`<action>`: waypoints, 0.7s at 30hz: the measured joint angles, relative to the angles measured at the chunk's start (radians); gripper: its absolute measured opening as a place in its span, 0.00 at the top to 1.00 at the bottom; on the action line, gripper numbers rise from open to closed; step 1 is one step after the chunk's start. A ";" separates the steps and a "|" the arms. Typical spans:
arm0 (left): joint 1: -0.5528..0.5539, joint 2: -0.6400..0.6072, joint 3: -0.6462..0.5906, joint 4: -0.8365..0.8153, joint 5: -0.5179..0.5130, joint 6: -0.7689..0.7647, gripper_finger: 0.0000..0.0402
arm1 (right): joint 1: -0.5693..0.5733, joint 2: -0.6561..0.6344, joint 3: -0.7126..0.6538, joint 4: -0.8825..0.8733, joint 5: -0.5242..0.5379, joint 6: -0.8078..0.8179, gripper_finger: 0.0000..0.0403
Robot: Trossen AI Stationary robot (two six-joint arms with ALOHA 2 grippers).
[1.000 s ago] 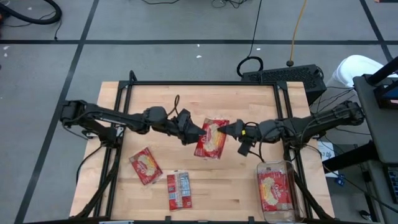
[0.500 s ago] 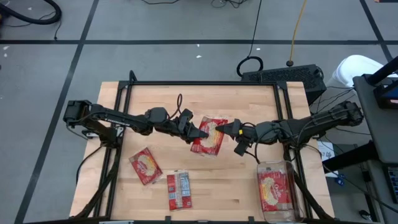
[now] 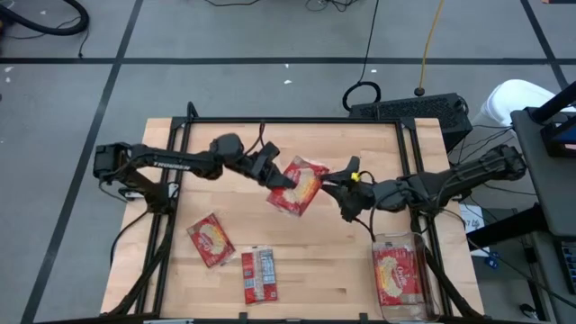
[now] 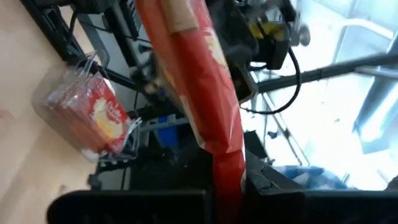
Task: Sort popcorn bags into baskets
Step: Put the popcorn bag into the transparent bin
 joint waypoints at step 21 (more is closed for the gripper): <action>0.046 -0.072 0.192 -0.652 0.316 0.675 0.95 | 0.000 -0.068 -0.002 -0.124 -0.372 2.226 0.64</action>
